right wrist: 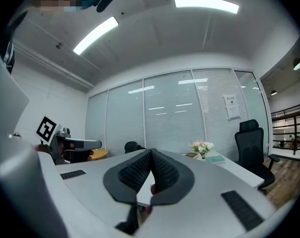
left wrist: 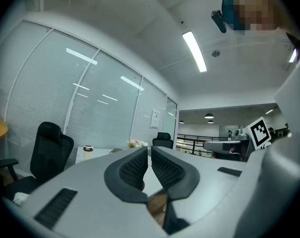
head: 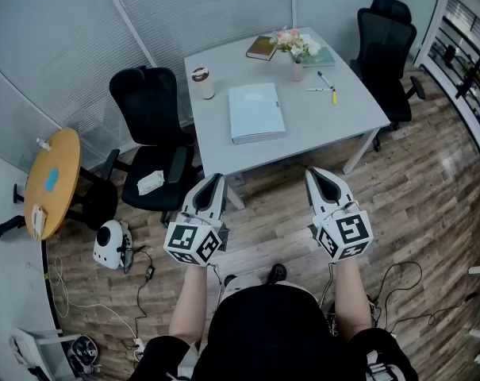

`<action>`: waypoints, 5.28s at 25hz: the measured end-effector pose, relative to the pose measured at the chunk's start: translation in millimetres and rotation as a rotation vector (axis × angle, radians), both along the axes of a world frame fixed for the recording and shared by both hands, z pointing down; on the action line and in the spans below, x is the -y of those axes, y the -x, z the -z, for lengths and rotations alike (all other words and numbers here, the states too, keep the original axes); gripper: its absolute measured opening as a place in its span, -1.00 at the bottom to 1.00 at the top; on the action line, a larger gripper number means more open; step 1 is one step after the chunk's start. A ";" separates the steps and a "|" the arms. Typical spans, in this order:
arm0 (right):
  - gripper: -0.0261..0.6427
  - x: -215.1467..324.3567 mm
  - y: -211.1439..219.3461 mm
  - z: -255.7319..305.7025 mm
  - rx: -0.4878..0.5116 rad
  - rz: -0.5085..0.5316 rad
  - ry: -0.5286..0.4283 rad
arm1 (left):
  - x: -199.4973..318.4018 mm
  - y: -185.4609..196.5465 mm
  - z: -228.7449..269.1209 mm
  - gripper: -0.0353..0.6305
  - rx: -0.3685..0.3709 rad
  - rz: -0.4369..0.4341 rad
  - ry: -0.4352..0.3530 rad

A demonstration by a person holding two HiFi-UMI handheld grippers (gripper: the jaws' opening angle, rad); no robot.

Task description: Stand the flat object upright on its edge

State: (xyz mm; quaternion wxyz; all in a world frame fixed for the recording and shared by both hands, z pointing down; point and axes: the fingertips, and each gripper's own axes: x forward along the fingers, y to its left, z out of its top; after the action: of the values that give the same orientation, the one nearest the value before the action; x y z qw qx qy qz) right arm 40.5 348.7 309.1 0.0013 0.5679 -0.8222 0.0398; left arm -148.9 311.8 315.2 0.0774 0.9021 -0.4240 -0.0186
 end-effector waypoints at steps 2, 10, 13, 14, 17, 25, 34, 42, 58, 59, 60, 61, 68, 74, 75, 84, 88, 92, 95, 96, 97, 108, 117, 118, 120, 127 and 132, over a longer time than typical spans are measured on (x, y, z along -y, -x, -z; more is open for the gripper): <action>-0.88 2.5 1.9 -0.1 0.001 0.000 0.003 | 3.1 -0.2 1.8 -0.78 -0.002 -0.011 -0.001; -0.88 11.6 5.8 2.8 -0.006 -0.002 -0.002 | 11.1 -5.5 -1.8 -0.78 0.008 -0.037 0.013; -0.88 10.1 5.3 -0.3 0.006 0.013 0.013 | 9.2 -6.8 -2.3 -0.78 0.014 -0.039 0.017; -0.88 9.9 6.2 -1.6 0.017 0.024 0.022 | 8.9 -6.4 -2.4 -0.78 0.015 -0.038 0.017; -0.87 9.3 7.7 -6.3 0.032 0.027 0.037 | 7.7 -2.7 -5.5 -0.78 0.015 -0.031 0.025; -0.87 8.8 13.8 -18.4 0.028 0.013 0.022 | 6.0 5.8 -19.0 -0.78 0.012 -0.029 0.054; -0.87 41.9 14.4 -32.5 0.049 -0.020 0.063 | 40.8 10.7 -34.8 -0.78 -0.007 -0.050 0.081; -0.87 116.4 16.5 -26.4 0.038 -0.022 0.071 | 114.9 8.3 -34.4 -0.78 -0.016 -0.076 0.081; -0.87 268.7 19.2 -13.1 0.028 -0.089 0.071 | 274.0 12.5 -27.3 -0.78 -0.021 -0.133 0.071; -0.87 274.8 20.6 -14.5 0.028 -0.094 0.073 | 280.9 13.0 -28.7 -0.78 -0.025 -0.138 0.075; -0.87 280.3 22.6 -15.3 0.026 -0.096 0.075 | 286.7 13.4 -29.8 -0.78 -0.026 -0.145 0.078; -0.87 285.2 24.9 -15.3 0.021 -0.096 0.076 | 291.7 13.5 -30.3 -0.78 -0.026 -0.151 0.080; -0.87 309.4 28.5 -17.9 0.022 -0.113 0.088 | 316.9 11.8 -33.8 -0.78 -0.023 -0.182 0.088; -0.87 321.4 26.7 -28.8 0.031 -0.114 0.112 | 331.0 7.9 -46.0 -0.78 -0.018 -0.189 0.119; -0.87 324.9 25.3 -31.2 0.032 -0.111 0.117 | 334.8 6.1 -48.3 -0.78 -0.015 -0.189 0.124; -0.87 368.0 4.5 -37.9 0.052 -0.084 0.123 | 373.1 -13.1 -52.3 -0.78 0.002 -0.169 0.134; -0.87 400.1 -6.3 -33.3 0.059 -0.069 0.112 | 398.3 -20.4 -48.8 -0.78 0.008 -0.146 0.132; -0.87 432.4 -15.3 -25.7 0.053 -0.036 0.106 | 423.5 -29.4 -40.6 -0.78 -0.004 -0.124 0.141; -0.87 454.1 -20.4 -22.7 0.049 -0.008 0.106 | 441.9 -34.8 -33.4 -0.78 -0.003 -0.092 0.129; -0.87 460.4 -22.3 -22.9 0.047 0.002 0.108 | 447.2 -36.8 -32.6 -0.78 0.000 -0.082 0.127; -0.87 466.4 -24.8 -23.8 0.047 0.011 0.112 | 452.0 -38.8 -32.6 -0.78 0.003 -0.070 0.127; -0.87 526.0 -48.1 -58.9 0.058 0.113 0.188 | 487.1 -59.0 -64.8 -0.78 0.022 0.036 0.212; -0.77 550.1 -55.8 -95.6 0.050 0.207 0.267 | 505.2 -84.7 -96.0 -0.78 0.033 0.078 0.276; -0.76 550.3 -56.4 -101.9 0.052 0.211 0.281 | 504.0 -87.6 -100.9 -0.78 0.039 0.077 0.285; -0.73 551.0 -56.7 -115.1 0.055 0.215 0.309 | 501.5 -91.4 -110.3 -0.78 0.051 0.073 0.302; -0.70 560.8 -47.2 -143.9 0.064 0.232 0.374 | 509.2 -85.5 -131.3 -0.75 0.065 0.078 0.341; -0.68 571.3 -41.6 -160.1 0.061 0.223 0.420 | 522.7 -78.8 -148.7 -0.70 0.065 0.073 0.383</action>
State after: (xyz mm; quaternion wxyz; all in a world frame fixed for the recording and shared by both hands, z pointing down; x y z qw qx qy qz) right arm 82.1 -222.7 469.2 0.0991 0.4592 -0.8532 0.2266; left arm -70.1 -210.9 464.0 0.2334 0.8551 -0.4543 0.0887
